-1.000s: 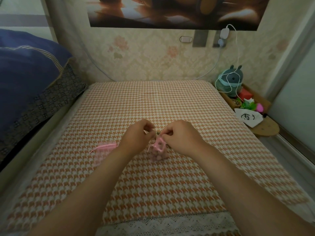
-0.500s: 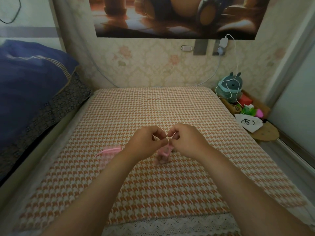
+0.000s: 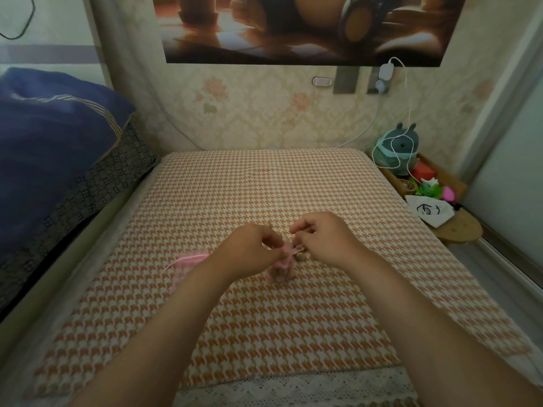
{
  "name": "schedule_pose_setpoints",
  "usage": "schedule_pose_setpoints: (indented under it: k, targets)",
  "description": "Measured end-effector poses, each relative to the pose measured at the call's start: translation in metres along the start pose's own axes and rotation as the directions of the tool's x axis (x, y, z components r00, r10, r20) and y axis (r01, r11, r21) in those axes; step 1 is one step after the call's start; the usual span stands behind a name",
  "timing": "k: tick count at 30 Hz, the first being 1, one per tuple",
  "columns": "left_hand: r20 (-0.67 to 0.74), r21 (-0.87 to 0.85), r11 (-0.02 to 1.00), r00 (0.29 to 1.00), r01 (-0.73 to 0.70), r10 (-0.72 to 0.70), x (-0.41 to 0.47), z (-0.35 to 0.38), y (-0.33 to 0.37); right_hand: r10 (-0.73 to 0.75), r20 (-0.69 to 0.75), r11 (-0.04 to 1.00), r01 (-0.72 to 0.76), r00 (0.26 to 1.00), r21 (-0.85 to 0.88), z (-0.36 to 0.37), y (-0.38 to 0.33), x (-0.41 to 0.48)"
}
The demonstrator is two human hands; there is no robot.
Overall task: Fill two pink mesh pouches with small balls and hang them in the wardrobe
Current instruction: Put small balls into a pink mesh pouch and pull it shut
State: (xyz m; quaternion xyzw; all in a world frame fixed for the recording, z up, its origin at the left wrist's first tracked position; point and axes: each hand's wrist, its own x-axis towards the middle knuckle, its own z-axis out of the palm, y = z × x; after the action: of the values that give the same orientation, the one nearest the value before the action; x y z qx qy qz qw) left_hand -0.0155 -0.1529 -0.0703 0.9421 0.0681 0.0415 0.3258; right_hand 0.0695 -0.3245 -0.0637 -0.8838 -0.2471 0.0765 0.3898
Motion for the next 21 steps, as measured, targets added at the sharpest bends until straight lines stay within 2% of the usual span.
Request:
schedule_pose_setpoints:
  k: [2, 5, 7, 12, 17, 21]
  targets:
    - [-0.009, -0.013, 1.000, 1.000, -0.011, 0.011, -0.001, -0.001, -0.001, 0.020, -0.010, 0.999, -0.020, 1.000, -0.043, 0.000, 0.010, 0.004]
    - [-0.012, -0.032, 0.999, 0.999, -0.031, 0.031, -0.003, -0.002, 0.000, 0.015, 0.013, 0.969, -0.011, 1.000, -0.248, 0.005, 0.024, 0.010]
    - [-0.018, -0.040, 0.999, 0.999, -0.037, 0.037, -0.003, -0.001, 0.000, 0.021, 0.035, 0.948, -0.009, 0.999, -0.319, 0.011, 0.029, 0.011]
    - [-0.027, -0.075, 0.997, 0.999, -0.034, 0.032, -0.005, 0.001, -0.001, -0.036, 0.054, 0.877, 0.057, 0.998, -0.476, 0.026, 0.033, 0.015]
    - [-0.030, -0.081, 0.996, 0.999, -0.024, 0.021, -0.005, 0.002, -0.003, 0.003, 0.058, 0.902, 0.023, 0.998, -0.430, 0.026, 0.030, 0.018]
    - [-0.022, -0.101, 0.995, 1.000, -0.014, 0.012, -0.005, 0.003, -0.004, 0.003, -0.030, 0.990, -0.008, 1.000, -0.140, 0.009, 0.014, 0.015]
